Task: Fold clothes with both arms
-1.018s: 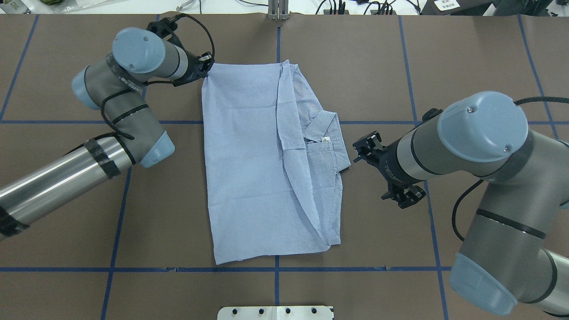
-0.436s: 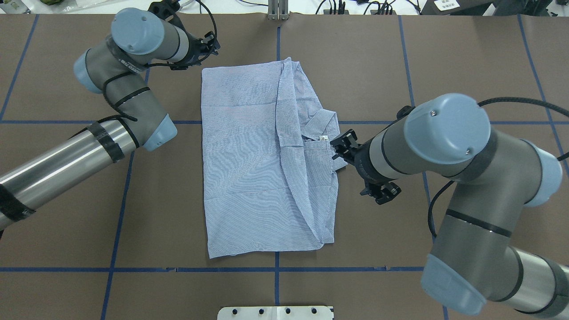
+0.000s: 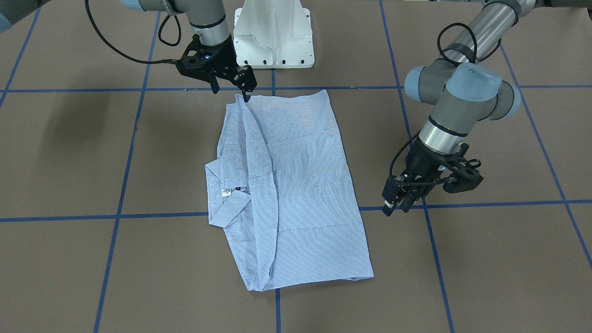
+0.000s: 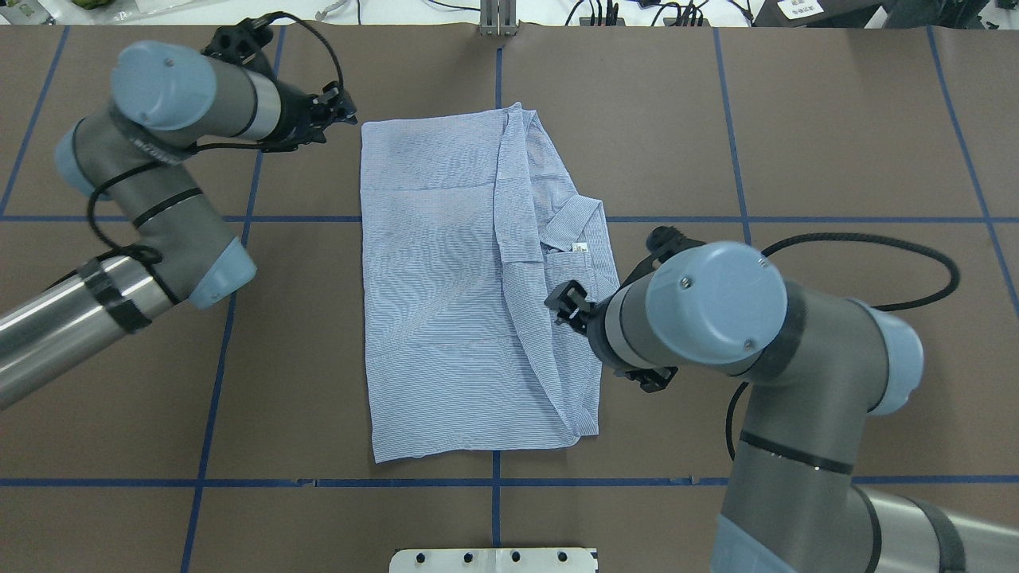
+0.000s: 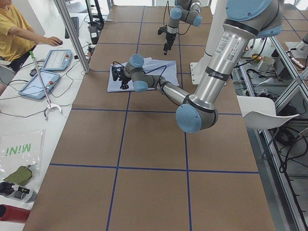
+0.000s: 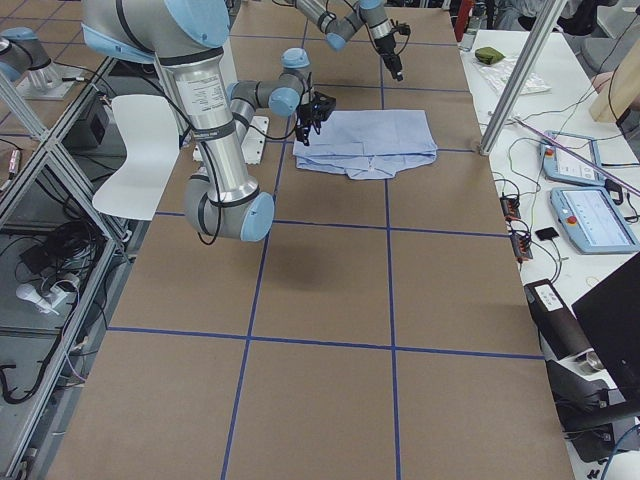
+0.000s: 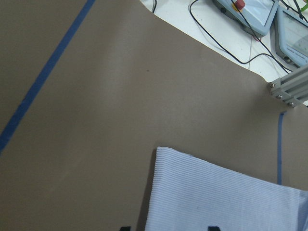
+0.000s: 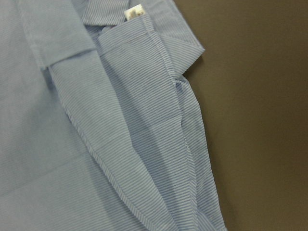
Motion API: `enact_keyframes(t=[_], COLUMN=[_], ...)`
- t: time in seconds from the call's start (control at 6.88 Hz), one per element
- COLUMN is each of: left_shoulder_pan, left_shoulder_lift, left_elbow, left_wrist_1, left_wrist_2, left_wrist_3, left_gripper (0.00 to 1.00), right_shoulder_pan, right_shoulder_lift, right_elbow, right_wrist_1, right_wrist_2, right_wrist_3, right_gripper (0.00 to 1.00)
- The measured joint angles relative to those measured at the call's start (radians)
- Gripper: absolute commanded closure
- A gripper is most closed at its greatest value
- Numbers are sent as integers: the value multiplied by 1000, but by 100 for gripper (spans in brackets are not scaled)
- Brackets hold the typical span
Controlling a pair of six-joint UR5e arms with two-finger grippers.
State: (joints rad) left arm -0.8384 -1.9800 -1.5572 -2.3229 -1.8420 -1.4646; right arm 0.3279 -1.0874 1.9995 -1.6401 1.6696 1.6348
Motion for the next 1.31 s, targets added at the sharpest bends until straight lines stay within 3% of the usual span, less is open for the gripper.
enact_keyframes(t=[0.44,1.31], left_shoulder_pan=[-1,1], left_shoulder_lift=[84,95], left_elbow=[-58,-61], left_wrist_1=[-8,-10], left_wrist_2=[-15,-16], left_wrist_3=[19,13], left_gripper=[38,38], right_shoulder_pan=[-17,-19], right_shoulder_lift=[46,104], right_elbow=[-126,-235], right_wrist_1=[-2,-35], right_wrist_2=[-34,-95], right_wrist_3=[-421,-656], right_gripper=[0,0])
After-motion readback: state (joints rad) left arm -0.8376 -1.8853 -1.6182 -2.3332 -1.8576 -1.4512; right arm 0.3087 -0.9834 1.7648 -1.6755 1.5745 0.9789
